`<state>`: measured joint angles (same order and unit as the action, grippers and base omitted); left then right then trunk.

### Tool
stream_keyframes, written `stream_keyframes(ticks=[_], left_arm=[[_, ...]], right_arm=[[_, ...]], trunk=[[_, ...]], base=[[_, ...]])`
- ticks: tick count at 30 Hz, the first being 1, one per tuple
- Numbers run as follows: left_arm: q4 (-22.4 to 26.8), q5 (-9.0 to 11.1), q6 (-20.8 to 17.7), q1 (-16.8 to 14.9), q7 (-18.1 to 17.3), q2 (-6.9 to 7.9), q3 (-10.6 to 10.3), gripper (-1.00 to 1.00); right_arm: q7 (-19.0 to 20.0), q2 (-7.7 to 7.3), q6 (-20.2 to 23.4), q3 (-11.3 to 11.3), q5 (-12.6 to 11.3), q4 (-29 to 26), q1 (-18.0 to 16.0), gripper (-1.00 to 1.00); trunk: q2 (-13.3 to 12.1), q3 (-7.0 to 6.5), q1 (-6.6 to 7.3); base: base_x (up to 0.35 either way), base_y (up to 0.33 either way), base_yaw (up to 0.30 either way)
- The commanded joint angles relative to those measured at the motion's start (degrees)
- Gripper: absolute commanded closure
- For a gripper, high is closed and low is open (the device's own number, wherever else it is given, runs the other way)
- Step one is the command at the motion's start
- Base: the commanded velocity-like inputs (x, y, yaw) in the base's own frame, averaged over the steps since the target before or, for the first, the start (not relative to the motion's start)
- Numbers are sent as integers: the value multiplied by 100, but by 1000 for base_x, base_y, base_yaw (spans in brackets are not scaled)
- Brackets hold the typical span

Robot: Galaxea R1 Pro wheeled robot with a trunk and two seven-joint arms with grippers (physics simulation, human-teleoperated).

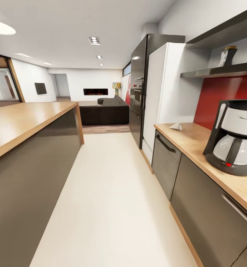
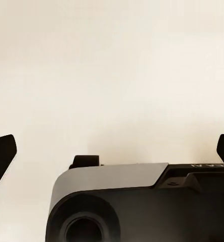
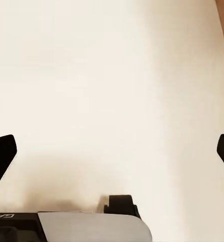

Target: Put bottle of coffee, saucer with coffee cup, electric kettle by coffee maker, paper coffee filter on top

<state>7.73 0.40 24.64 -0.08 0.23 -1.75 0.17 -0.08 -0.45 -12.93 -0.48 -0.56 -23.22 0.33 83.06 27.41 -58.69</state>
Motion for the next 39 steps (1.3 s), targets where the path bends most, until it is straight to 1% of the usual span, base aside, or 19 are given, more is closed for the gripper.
stream_keyframes(ticks=[1,13,14,18,39], left_arm=[[0,4,15,-1,3,-1,1,-100],[0,4,15,-1,4,-1,1,-100],[0,4,15,-1,4,-1,1,-100],[0,4,15,-1,4,-1,1,-100],[0,4,15,-1,4,-1,1,-100]], right_arm=[[-1,1,-8,-4,-6,-7,2,-100],[-1,-15,-8,-4,36,9,2,-100],[-1,-16,-8,-4,45,226,2,-100],[-1,-16,-8,-4,46,375,2,-100],[-1,1,-8,4,47,420,2,-100]], trunk=[[2,4,-4],[2,4,-4],[2,4,-4],[2,4,-4],[2,4,-4]], base=[[345,0,0],[345,0,0],[345,0,0],[345,0,0],[345,0,0]])
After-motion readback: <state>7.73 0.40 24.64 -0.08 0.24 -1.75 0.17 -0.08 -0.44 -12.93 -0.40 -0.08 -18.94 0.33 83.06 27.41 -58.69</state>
